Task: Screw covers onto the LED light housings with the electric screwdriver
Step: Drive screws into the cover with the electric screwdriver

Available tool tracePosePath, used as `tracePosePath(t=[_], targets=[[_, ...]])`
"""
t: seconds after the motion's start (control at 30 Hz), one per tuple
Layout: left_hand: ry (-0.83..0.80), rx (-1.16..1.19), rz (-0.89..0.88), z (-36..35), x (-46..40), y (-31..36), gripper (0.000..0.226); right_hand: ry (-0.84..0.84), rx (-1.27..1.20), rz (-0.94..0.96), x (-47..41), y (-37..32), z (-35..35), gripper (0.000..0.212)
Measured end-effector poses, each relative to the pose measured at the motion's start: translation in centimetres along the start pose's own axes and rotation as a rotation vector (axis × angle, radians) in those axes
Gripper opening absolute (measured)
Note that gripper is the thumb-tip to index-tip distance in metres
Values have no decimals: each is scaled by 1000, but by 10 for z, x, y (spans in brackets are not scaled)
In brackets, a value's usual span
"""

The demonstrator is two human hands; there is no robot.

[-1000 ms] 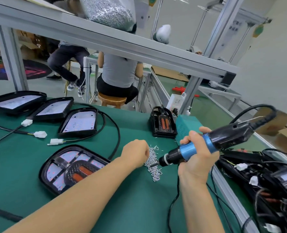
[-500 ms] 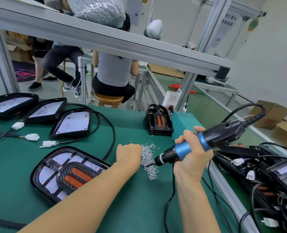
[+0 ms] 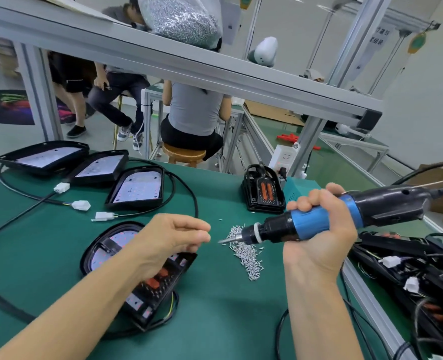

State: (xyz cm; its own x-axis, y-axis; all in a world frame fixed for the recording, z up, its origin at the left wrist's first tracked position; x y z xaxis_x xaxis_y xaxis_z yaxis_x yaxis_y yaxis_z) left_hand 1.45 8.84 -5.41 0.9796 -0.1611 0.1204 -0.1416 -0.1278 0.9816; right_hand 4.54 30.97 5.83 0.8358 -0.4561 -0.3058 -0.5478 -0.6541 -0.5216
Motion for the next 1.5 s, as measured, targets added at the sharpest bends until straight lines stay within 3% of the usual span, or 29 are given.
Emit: tracePosePath(t=[0.23,0.57,0.83,1.1,1.2,1.27,1.37,1.5], targets=[[106,122,-45,49,50,1,34,-84,-130,-126,25,32,-46,17],[191,19,-104,75,77,4,5,-174,-71,-187,52,65,-80,18],[233,0,-136,83,81,3,23,-201,-45,-187,59,73,-87,20],[246,-7,-157,89,81,-2,20,-216,-41,-201,60,80,-90,20],[337,28,-190,106,84,-2,16,-238,-27,-199,60,85,-92,20],[461,-99,-226,128,88,0,15,-258,5,-194,62,91,-94,20],[604,-508,-250,147,95,5,15,-289,81,-198,72,109,-94,23],[589,-923,-370,138,96,11,11,-339,195,-209,90,137,-98,24]])
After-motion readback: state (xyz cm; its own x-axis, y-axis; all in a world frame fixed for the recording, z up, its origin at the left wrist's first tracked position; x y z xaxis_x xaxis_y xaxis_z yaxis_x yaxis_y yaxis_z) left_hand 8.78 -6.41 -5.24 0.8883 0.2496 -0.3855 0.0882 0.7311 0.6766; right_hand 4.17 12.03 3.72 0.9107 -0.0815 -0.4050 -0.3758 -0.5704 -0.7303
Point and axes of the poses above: each hand's wrist, its own x-axis away from the middle knuckle, its own z-axis out of the back of the hand, y = z × x, the point moved 10 cm from there along -x, towards the middle knuckle, and after that the axes turned 3 degrees about -x, right-handed, at the moved point
